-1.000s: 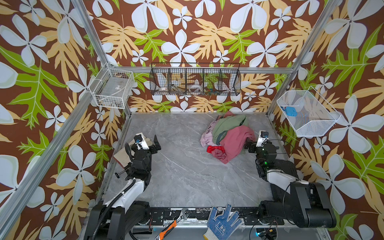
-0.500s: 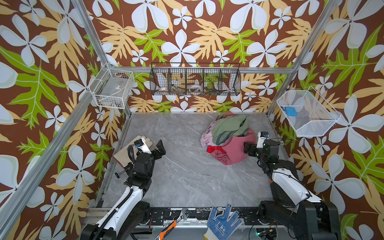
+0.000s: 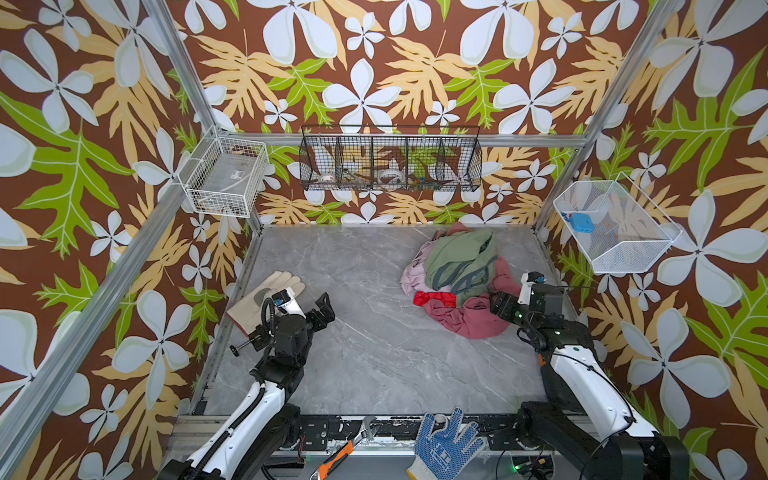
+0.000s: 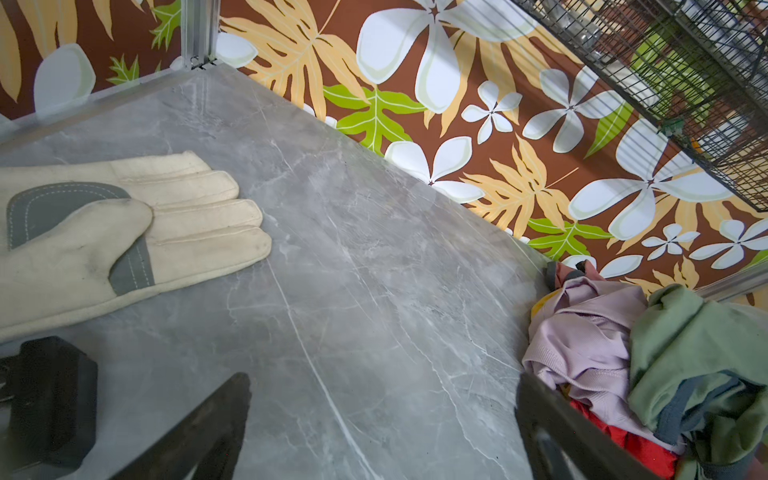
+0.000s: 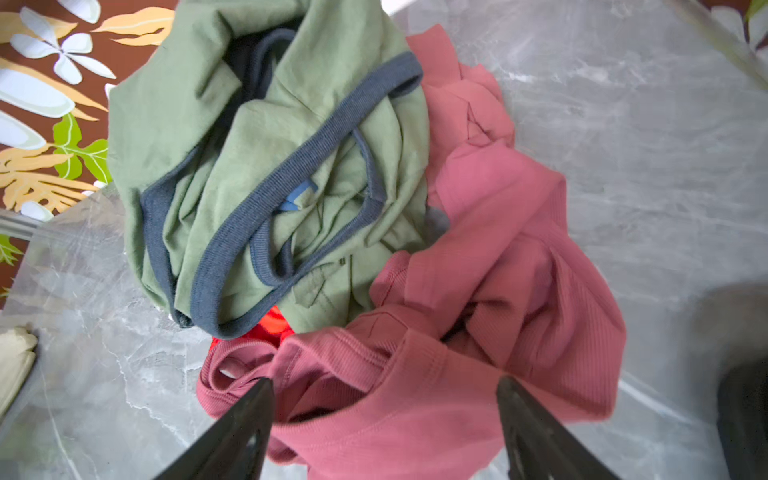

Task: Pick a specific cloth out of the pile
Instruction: 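Reach the right gripper into the pile and grasp the pink ribbed shirt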

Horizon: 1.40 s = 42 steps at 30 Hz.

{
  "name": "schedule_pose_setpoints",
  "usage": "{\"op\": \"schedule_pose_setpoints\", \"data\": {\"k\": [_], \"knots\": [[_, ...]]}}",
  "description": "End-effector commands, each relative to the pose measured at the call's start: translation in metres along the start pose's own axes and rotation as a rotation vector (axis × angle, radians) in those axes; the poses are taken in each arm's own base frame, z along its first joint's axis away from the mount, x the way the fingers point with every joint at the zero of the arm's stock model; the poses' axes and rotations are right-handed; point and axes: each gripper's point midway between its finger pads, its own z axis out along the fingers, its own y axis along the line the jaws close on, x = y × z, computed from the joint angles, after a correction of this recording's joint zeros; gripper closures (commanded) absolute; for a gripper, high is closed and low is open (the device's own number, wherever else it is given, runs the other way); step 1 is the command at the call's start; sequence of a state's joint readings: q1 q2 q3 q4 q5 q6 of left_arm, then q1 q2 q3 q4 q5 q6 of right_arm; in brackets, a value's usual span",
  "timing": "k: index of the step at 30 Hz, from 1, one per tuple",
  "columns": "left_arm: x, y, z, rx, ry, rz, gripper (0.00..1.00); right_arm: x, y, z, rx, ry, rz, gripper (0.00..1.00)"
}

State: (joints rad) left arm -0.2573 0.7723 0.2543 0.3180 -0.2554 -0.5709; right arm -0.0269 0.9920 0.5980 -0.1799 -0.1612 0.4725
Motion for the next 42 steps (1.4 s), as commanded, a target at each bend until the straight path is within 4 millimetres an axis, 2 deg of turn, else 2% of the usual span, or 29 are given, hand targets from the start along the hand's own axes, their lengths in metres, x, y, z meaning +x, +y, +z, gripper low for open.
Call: {"op": "schedule_pose_setpoints", "data": {"k": [1, 9, 14, 19, 25, 27, 31, 32, 42], "knots": [[0.006, 0.000, 0.000, 0.006, 0.024, -0.022, 0.00, 0.013, -0.010, -0.003, 0.061, 0.063, 0.050, 0.19], [0.021, -0.006, 0.001, 0.019, 0.065, -0.014, 0.00, 0.037, -0.007, 0.003, 0.058, 0.145, 0.113, 0.26], [0.027, -0.012, 0.000, 0.030, 0.077, 0.000, 0.00, 0.047, 0.005, 0.016, 0.047, 0.177, 0.097, 0.28], [0.030, -0.018, -0.001, 0.044, 0.087, 0.008, 0.00, 0.052, -0.005, 0.032, 0.108, 0.193, 0.093, 0.33], [0.032, -0.019, -0.002, 0.047, 0.097, 0.023, 0.00, 0.056, -0.010, 0.048, 0.142, 0.220, 0.085, 0.48], [0.033, -0.019, -0.003, 0.047, 0.102, 0.027, 0.00, 0.056, -0.011, 0.052, 0.146, 0.225, 0.083, 0.56], [0.034, -0.019, -0.004, 0.047, 0.107, 0.029, 0.00, 0.048, -0.003, 0.052, 0.105, 0.191, 0.091, 0.95], [0.034, -0.018, -0.004, 0.046, 0.106, 0.027, 0.00, 0.044, 0.000, 0.051, 0.087, 0.173, 0.093, 1.00], [0.038, -0.019, -0.001, 0.041, 0.122, 0.033, 0.00, 0.014, 0.025, 0.020, -0.038, 0.034, 0.053, 1.00]]}}
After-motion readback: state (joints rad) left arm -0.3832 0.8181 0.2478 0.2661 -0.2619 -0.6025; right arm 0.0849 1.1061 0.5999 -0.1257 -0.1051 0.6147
